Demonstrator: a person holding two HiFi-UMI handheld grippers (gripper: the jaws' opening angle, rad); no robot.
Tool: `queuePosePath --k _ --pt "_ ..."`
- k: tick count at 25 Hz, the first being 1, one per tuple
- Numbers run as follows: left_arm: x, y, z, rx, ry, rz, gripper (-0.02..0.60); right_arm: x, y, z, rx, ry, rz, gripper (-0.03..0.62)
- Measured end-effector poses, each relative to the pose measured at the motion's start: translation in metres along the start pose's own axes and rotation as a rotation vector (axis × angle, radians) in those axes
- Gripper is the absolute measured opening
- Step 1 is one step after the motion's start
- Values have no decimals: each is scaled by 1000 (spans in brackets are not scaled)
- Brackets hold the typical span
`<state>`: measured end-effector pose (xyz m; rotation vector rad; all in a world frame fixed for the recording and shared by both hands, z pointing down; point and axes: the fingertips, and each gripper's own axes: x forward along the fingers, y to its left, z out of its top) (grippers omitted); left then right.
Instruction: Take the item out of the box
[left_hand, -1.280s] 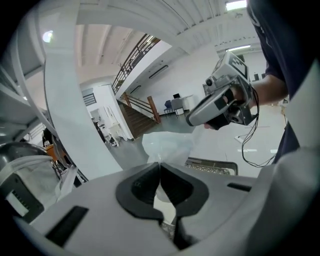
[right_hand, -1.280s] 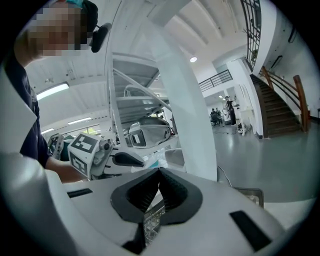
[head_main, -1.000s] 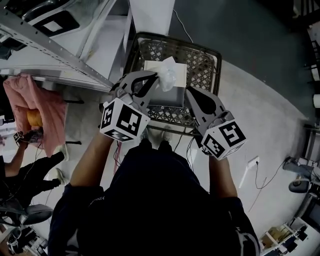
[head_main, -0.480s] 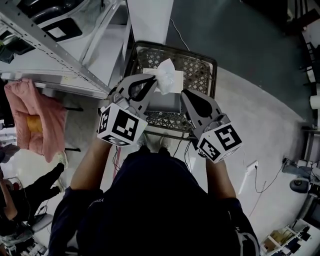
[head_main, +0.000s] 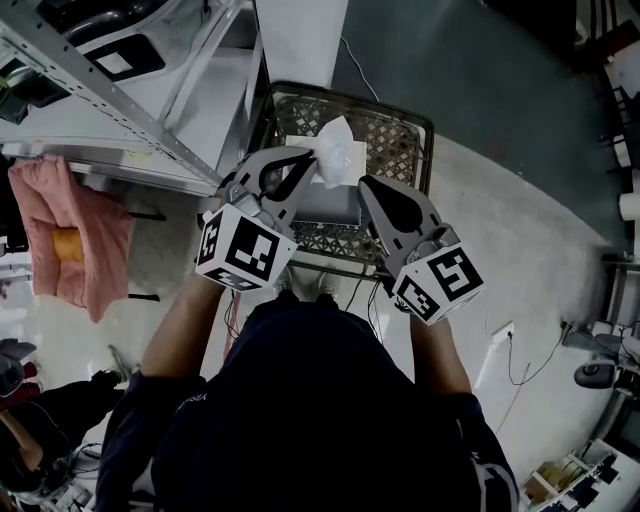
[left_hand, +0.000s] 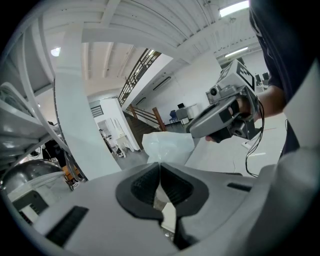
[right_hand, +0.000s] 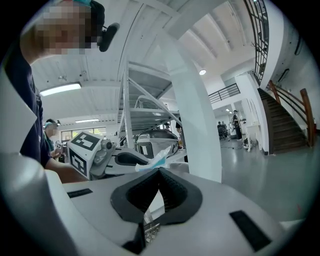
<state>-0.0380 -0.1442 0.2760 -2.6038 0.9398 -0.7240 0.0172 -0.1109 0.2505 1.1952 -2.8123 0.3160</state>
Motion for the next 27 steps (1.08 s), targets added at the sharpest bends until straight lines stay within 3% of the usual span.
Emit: queuePosePath --k 27 --pt "12 4 6 25 -9 -13 13 3 -7 6 -22 0 2 23"
